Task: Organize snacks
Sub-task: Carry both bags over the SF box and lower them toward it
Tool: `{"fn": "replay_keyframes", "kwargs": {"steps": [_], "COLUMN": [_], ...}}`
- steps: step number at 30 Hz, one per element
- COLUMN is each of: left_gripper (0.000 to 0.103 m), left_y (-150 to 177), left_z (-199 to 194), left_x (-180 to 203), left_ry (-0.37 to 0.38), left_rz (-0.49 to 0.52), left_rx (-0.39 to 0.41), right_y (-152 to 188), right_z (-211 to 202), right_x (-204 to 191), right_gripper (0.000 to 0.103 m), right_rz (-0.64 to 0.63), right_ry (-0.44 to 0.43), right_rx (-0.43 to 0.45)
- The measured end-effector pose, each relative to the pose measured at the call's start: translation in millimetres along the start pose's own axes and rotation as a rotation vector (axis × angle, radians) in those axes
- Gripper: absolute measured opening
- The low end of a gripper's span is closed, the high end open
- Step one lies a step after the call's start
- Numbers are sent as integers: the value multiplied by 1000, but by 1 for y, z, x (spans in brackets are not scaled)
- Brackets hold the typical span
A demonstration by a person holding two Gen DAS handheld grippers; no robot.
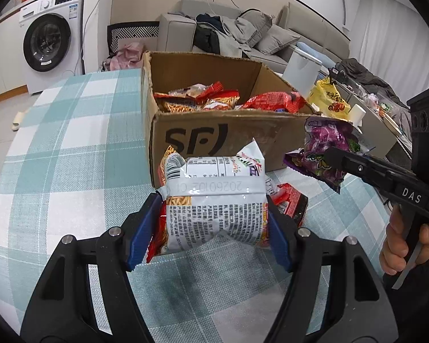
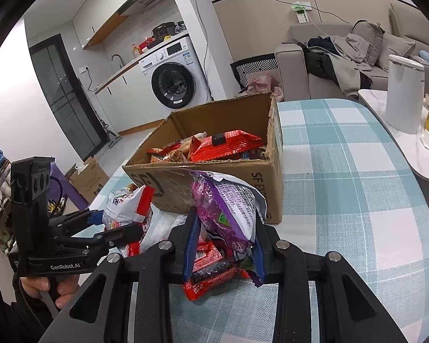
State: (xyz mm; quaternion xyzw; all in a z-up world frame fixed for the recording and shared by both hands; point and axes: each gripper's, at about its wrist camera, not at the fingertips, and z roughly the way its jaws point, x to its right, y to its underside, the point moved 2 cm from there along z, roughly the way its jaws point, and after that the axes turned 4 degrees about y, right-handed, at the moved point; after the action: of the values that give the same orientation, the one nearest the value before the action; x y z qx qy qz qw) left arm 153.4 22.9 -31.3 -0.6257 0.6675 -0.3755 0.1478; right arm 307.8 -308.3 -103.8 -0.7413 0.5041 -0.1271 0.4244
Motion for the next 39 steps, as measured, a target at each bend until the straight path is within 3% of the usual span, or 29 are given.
{"fn": "replay_keyframes", "kwargs": {"steps": [22, 39], "left_gripper": [67, 68], "left_y": [-21, -55], "left_z": [-43, -48], "left_x": [18, 23], "left_ry": [-21, -18], "left_rz": [21, 30], "left_rx": [97, 137], "right_y": [-12, -39], "right_z": [-28, -39], "right_x": [-13, -37], "right_gripper": [33, 33], "right_rz": [13, -32], "right_ry": [-30, -20], "right_rx": [63, 118]}}
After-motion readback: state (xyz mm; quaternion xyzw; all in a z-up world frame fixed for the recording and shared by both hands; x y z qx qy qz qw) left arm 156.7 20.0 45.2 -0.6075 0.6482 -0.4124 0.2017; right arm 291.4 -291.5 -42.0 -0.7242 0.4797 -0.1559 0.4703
